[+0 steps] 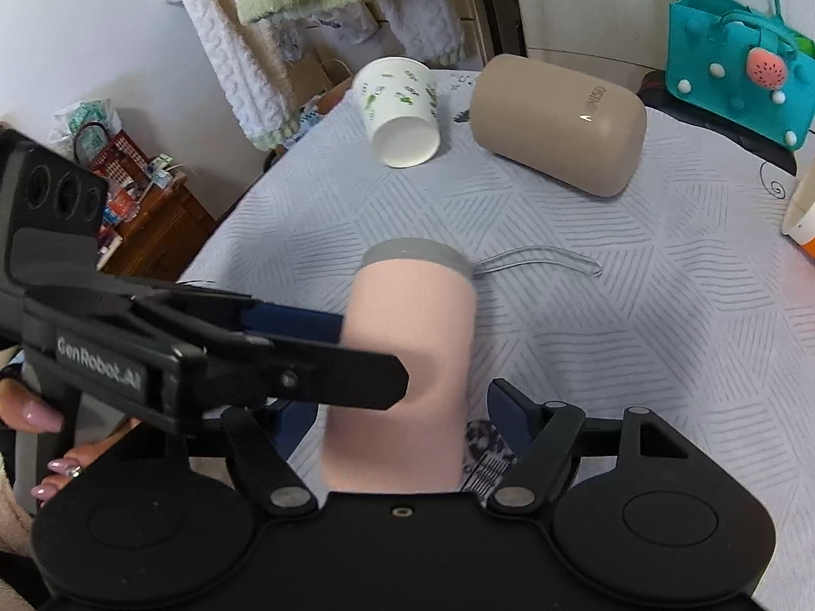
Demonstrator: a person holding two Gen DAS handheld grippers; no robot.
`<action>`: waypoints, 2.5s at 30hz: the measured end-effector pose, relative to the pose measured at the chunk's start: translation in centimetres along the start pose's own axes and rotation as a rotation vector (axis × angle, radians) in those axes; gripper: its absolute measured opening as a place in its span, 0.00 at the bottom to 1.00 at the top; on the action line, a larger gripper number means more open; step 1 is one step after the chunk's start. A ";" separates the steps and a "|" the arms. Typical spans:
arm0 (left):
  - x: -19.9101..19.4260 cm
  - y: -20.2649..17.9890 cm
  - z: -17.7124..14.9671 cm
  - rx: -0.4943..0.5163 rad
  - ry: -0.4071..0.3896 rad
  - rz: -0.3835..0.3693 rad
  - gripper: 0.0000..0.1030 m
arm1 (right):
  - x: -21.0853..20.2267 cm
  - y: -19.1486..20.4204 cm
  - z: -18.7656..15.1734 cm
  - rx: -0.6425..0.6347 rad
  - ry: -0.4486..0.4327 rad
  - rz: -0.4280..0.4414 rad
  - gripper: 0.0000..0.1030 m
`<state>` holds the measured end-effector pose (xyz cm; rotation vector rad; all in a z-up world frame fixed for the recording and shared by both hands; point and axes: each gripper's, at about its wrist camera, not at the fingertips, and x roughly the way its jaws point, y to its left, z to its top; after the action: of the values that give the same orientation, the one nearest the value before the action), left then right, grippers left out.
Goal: Flip cup upright
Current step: 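Lift the pink tumbler with the right tool while the left tool approaches it, then rotate the pink tumbler lid-up with the right tool and set it on the bed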
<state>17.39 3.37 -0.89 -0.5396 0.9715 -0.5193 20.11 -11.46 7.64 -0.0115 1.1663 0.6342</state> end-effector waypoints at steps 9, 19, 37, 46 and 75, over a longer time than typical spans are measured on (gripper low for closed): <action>0.8 0.2 -0.1 -0.024 0.024 -0.030 0.72 | 0.5 -0.2 -0.5 -0.018 0.013 0.033 0.68; 1.4 -1.6 -0.9 0.087 -0.017 -0.026 0.75 | -0.7 0.0 -2.0 -0.080 -0.064 -0.002 0.68; 0.2 -7.8 -0.6 0.509 -0.279 0.023 0.65 | -1.3 -0.3 -4.3 -0.232 -0.435 -0.221 0.67; 0.5 -8.3 -1.1 0.538 -0.308 0.017 0.65 | -0.3 0.1 -5.3 -0.200 -0.524 -0.300 0.67; -1.0 -7.3 -2.5 0.475 -0.307 0.144 0.84 | -2.2 1.1 -6.7 -0.196 -0.546 -0.403 0.86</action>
<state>13.55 -1.94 3.22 -0.1134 0.5608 -0.4996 13.38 -13.76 7.04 -0.2219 0.5463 0.3548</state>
